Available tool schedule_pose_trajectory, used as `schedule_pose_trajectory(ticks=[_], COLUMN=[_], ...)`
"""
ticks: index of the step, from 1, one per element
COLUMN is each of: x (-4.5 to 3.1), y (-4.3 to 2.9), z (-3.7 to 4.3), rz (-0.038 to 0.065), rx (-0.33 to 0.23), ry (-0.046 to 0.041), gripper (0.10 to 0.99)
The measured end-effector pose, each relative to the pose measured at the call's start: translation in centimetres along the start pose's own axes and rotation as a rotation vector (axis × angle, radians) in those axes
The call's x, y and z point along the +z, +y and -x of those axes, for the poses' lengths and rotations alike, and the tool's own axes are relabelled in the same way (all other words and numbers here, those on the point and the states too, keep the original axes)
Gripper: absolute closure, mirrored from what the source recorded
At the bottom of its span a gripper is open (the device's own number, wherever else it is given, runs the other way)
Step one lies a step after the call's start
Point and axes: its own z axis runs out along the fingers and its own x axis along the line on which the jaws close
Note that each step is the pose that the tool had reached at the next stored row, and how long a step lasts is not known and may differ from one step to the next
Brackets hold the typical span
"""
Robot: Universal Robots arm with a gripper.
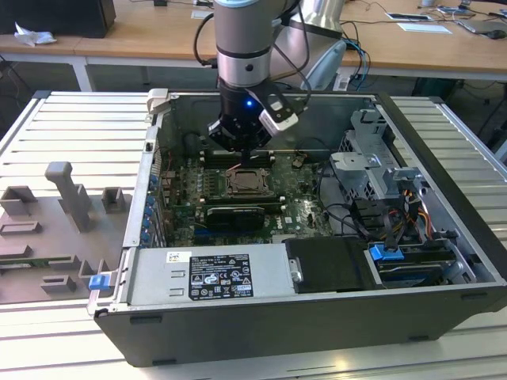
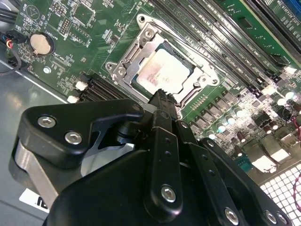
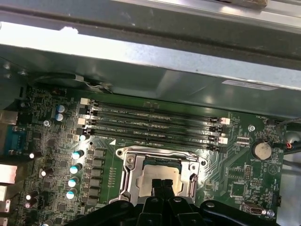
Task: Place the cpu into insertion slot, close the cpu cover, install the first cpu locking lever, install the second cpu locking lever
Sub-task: 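Install the first cpu locking lever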
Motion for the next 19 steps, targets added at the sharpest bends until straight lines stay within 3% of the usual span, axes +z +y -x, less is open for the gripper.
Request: schedule_pose_trajectory(ticks=[4,6,7,12,15,19], x=[0.15,0.30,0.35,0.81,1.01,1.31], y=[0.04,0.05,0.06,0.16,0.24,0.64], z=[-0.33,-0.40,-0.41,-0.42,-0.43,-0.39], rz=[0.012,0.033,0.036,0.037,0.046,0.047], rx=[-0.002,0.000,0.003,0.036,0.039,0.039], ry=[-0.0109,-0.0149,-0.0155,-0.0149,-0.0159,-0.0147], gripper=[0.980,0.980,0.980,0.980,0.980,0.980])
